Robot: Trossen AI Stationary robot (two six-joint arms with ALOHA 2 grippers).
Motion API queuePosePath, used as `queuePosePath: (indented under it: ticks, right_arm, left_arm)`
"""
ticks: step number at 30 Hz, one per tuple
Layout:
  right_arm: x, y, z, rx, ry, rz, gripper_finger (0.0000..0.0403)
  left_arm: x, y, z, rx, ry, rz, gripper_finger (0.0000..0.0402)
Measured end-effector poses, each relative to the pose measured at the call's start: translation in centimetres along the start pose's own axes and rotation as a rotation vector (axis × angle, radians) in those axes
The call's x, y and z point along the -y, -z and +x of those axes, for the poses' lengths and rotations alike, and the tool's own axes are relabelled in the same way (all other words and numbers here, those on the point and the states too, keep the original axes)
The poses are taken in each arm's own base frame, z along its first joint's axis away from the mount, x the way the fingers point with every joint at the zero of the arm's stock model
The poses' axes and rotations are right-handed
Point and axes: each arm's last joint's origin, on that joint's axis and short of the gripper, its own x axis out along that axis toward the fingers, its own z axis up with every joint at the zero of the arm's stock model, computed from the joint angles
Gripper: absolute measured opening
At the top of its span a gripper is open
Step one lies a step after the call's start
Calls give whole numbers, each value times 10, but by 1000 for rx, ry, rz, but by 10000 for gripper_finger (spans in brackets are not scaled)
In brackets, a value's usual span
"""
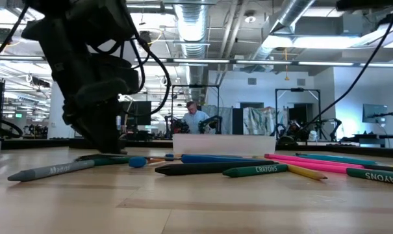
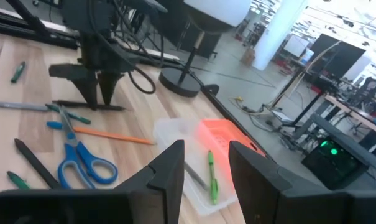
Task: Pick & place school supplies into a supply box
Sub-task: Put the black pen into the orange supply box
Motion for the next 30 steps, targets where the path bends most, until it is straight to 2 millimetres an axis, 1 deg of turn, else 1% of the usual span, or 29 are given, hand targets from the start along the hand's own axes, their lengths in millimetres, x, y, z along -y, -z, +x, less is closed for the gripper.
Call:
queuePosePath:
  ticks: [4, 15, 18, 22, 30]
  right_arm:
    - [0, 3, 1, -2, 2, -3, 119]
    - [-1, 3, 1, -4, 0, 4, 119]
    - [-1, 3, 1, -4, 0, 4, 119]
    - [-1, 3, 1, -4, 0, 4, 119]
    - [-1, 3, 1, -5, 0, -4, 119]
  left_arm:
    - [0, 0, -5, -77, -24, 25, 165]
    - [-4, 7, -7, -224, -2, 137, 112]
    - [-6, 9, -8, -253, 2, 231, 99]
    - [-6, 10, -8, -259, 25, 416, 82]
    - [-10, 5, -6, -257, 62, 711, 58]
